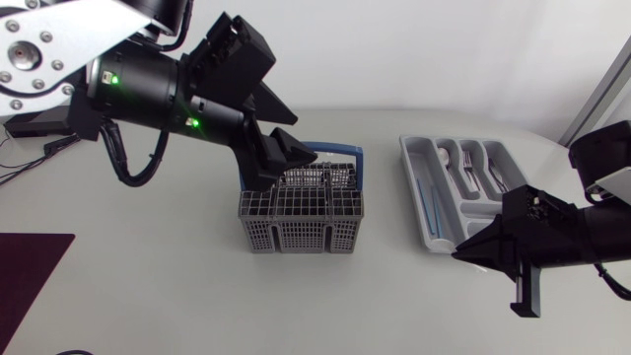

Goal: Unload the cutlery basket into the drawer organizer.

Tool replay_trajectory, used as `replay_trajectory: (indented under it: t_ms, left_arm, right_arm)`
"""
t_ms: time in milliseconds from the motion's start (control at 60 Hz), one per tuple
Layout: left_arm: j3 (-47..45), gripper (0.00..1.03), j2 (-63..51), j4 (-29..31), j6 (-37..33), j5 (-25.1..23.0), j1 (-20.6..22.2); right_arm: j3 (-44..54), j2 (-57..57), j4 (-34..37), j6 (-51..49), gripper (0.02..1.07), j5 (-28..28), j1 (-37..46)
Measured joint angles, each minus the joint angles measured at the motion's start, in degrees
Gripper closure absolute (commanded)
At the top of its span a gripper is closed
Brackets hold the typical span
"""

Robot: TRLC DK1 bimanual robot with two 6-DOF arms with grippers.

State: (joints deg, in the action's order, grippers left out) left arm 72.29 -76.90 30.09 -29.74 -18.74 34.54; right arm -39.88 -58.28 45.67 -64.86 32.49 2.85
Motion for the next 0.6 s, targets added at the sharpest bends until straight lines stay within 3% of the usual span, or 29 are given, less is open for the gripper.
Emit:
replay_trajectory:
  t_ms: [267,600]
  left_arm:
    - [-3.80,0.05,2.45,-0.70,0.46,1.25,-2.32]
    - [-6.69,0.05,3.02,-1.70,0.46,1.33,-4.04]
  right_arm:
    - [-0.17,-9.75,-5.31,-17.97,1.01,-5.55,10.01]
    - [-4.96,-24.55,-16.41,-27.39,1.01,-10.69,18.91]
